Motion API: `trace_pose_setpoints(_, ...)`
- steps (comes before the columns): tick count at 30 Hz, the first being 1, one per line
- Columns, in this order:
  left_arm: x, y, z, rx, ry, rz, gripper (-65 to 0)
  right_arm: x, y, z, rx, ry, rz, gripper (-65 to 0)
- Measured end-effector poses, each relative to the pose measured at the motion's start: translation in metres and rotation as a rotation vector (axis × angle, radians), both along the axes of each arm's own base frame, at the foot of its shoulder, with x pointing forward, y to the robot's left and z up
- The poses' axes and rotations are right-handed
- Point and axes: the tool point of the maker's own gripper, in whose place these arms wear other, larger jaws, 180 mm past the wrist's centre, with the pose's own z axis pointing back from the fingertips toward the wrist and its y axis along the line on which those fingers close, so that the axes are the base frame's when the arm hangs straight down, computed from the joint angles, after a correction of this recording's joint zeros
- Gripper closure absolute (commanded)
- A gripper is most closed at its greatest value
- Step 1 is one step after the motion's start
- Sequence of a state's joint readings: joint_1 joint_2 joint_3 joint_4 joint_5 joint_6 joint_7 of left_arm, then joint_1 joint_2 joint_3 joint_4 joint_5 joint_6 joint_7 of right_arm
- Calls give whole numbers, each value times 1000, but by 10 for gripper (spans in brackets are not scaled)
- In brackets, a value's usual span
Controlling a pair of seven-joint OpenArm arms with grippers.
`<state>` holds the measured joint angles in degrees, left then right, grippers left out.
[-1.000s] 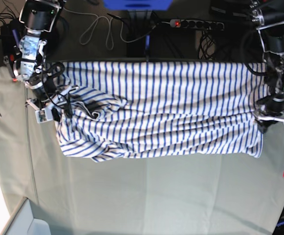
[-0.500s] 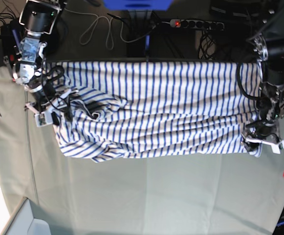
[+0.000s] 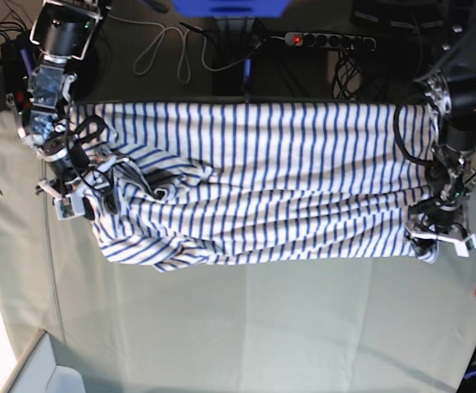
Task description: Layout the t-shirt on the table in an organized manner, then fold the t-shirt properly
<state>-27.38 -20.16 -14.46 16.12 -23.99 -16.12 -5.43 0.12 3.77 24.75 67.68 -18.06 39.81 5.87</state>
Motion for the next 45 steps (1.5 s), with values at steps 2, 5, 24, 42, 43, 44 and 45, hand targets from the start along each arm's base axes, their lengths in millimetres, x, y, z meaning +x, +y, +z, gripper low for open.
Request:
trace_pose_setpoints(2,3,-1,2,14,2,-13,-362,4,-2,9,-11,-26,1,-298)
trace_pose_setpoints(5,6,-1,5,17,-4,-16,-328,10,-2,22,-26,-62,3,-298)
trace_pose_setpoints(24,4,0,4,10,2,-11,-2,87,-2,-17,124,136,-13,-298)
trace_pose_setpoints(42,20,0,33,50,-86,-43,-2,74,-13,20,61,-6,-63,0)
trace_pose_setpoints(43,22,1,40,60,-116,-47,-2,71,-12,31,50,-41,-70,0)
trace_pose_setpoints(44,22,2,43,69,-118,-51,-2,68,-9,37,35,-59,-68,0)
trace_pose_setpoints(45,20,2,45,76,-126,-53,-2,64,-5,43,30,-79,-67,0)
